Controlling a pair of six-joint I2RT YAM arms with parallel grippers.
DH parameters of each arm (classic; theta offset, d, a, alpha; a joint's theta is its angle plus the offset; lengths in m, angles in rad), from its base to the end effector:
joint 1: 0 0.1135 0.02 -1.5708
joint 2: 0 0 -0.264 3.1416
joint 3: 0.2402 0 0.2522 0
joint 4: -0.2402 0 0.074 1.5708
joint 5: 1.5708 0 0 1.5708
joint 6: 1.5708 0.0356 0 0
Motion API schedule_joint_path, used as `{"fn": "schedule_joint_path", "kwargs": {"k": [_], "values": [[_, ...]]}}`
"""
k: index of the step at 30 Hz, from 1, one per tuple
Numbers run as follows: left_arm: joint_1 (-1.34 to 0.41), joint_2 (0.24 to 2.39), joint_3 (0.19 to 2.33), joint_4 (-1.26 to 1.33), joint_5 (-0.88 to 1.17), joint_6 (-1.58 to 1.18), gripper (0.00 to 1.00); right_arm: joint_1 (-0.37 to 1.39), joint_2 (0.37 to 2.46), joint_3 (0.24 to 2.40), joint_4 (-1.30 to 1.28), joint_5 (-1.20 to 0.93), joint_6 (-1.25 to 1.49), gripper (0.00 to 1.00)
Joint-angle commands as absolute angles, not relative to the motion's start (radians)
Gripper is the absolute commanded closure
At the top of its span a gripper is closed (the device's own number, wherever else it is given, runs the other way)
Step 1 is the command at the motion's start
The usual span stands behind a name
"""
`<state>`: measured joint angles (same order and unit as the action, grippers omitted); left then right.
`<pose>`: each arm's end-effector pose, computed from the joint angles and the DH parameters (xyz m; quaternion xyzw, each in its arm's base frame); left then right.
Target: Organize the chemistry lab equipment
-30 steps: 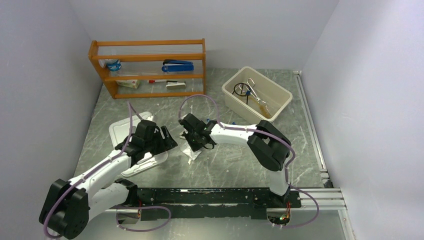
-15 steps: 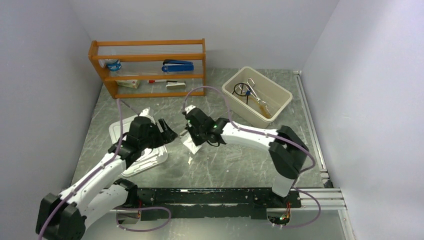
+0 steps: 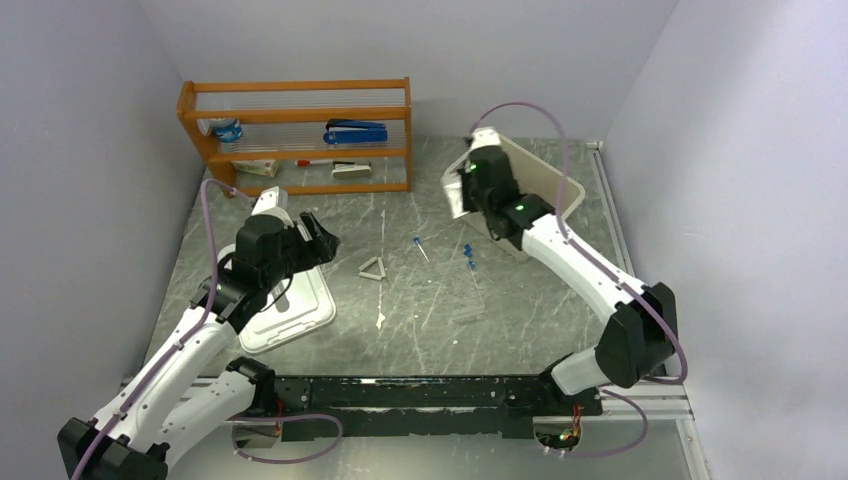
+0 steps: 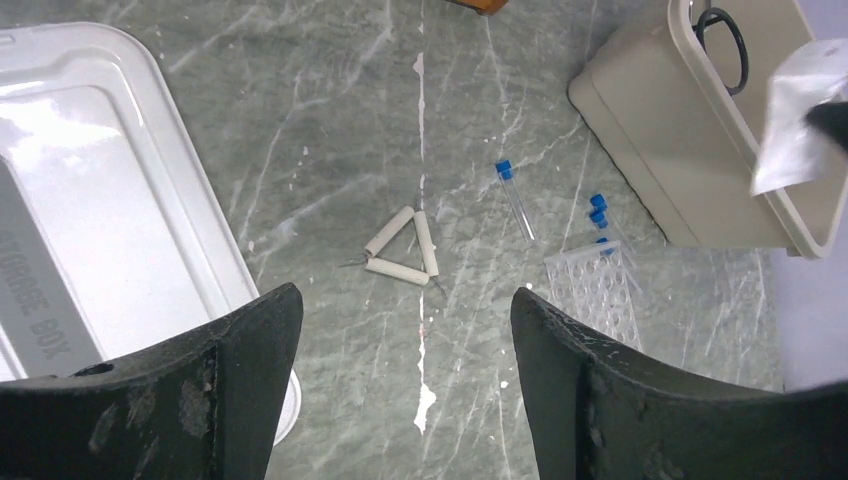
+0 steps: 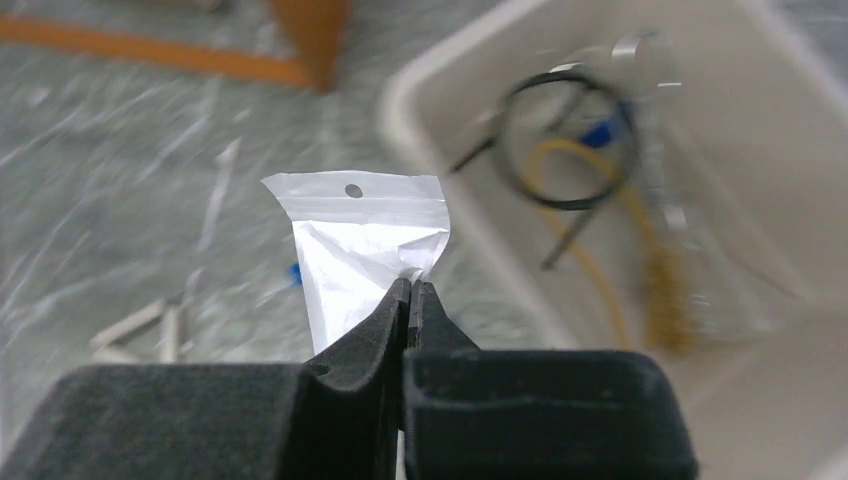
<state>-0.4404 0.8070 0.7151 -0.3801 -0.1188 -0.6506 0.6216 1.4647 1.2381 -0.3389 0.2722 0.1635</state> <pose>0.1684 -0.0747 0.2917 -0.1201 0.8434 -0.2272 0.4719 0.2784 0.1877 0.3214 -0.1335 0.8604 0.0727 0.4865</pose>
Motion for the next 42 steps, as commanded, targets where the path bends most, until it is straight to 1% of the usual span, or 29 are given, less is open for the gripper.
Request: {"fn": "schedule_joint_path", "kwargs": {"k": [1, 5, 10, 17, 22, 24, 25, 27, 29, 36, 42], "values": [[-0.442, 0.818, 0.769, -0.420, -0.156, -0.597, 0.19, 0.467, 1.415, 1.230, -0.287, 0.393, 0.095, 1.00], [-0.442, 0.826, 0.764, -0.409, -0.147, -0.597, 0.19, 0.356, 1.437, 1.208, -0.237, 0.478, 0.066, 1.00], [-0.442, 0.850, 0.764, -0.406, -0.137, -0.590, 0.19, 0.236, 1.504, 1.191, -0.220, 0.495, 0.084, 1.00], [-0.442, 0.872, 0.753, -0.394, -0.133, -0.590, 0.19, 0.191, 1.587, 1.134, -0.193, 0.504, 0.118, 1.00], [-0.442, 0.877, 0.752, -0.380, -0.116, -0.593, 0.18, 0.190, 1.647, 1.168, -0.234, 0.461, 0.136, 1.00], [-0.442, 0.874, 0.750, -0.378, -0.119, -0.592, 0.18, 0.190, 1.659, 1.192, -0.266, 0.471, 0.148, 0.90], [-0.442, 0.874, 0.751, -0.379, -0.121, -0.591, 0.18, 0.190, 1.655, 1.198, -0.276, 0.479, 0.153, 0.83], [-0.442, 0.874, 0.754, -0.382, -0.129, -0.588, 0.17, 0.191, 1.636, 1.201, -0.283, 0.477, 0.151, 0.75], [-0.442, 0.876, 0.758, -0.386, -0.134, -0.585, 0.16, 0.193, 1.606, 1.200, -0.289, 0.448, 0.146, 0.70], [-0.442, 0.875, 0.773, -0.398, -0.161, -0.575, 0.15, 0.247, 1.477, 1.199, -0.313, 0.322, 0.149, 0.63], [-0.442, 0.874, 0.808, -0.432, -0.202, -0.555, 0.12, 0.398, 1.360, 1.150, -0.243, 0.240, 0.117, 0.52]]}}
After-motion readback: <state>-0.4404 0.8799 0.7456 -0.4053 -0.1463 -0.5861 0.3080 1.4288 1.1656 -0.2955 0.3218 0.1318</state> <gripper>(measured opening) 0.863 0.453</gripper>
